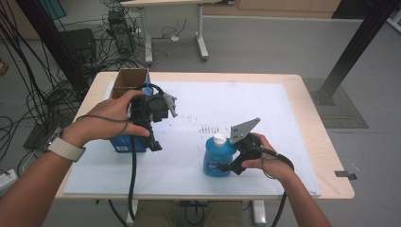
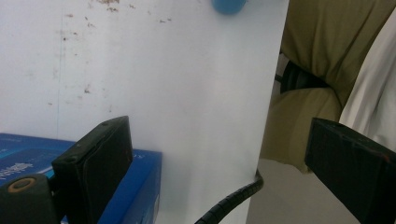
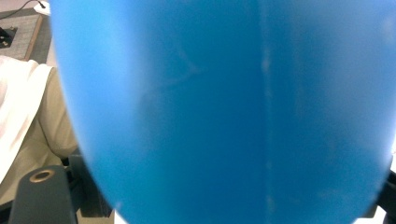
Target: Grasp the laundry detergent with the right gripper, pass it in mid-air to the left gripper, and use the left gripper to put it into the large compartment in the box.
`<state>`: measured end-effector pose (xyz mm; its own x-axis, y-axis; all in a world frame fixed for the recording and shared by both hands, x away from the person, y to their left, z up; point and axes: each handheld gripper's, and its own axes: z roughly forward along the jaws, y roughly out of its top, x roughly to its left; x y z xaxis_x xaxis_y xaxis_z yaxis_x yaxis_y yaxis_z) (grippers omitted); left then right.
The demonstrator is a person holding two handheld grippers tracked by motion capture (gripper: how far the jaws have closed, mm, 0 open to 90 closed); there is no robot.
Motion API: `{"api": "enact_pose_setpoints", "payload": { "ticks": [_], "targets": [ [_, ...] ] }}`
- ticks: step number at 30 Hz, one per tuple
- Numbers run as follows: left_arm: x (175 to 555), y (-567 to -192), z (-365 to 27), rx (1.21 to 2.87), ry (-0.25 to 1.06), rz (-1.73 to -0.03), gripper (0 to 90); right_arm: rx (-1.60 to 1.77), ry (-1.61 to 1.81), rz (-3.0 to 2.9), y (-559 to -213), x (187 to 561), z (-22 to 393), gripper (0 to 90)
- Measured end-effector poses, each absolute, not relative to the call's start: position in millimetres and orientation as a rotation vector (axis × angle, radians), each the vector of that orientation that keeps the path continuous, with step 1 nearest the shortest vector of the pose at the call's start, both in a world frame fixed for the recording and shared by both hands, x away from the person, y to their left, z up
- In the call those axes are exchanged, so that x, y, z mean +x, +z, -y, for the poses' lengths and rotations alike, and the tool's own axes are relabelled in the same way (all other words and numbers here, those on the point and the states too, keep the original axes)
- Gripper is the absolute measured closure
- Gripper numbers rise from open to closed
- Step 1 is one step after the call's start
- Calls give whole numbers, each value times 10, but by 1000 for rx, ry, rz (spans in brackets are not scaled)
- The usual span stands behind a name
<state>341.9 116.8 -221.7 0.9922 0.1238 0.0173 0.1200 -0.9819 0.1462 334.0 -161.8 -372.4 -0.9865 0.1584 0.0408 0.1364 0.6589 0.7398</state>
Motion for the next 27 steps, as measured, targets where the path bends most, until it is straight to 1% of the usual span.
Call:
{"api": "enact_pose_setpoints", "payload": {
  "ticks": [27],
  "targets": [
    [3418,-2232,-1159,2984,39,-192,83,245,1324,-2812,-3823,3332,1613,187]
  ]
}}
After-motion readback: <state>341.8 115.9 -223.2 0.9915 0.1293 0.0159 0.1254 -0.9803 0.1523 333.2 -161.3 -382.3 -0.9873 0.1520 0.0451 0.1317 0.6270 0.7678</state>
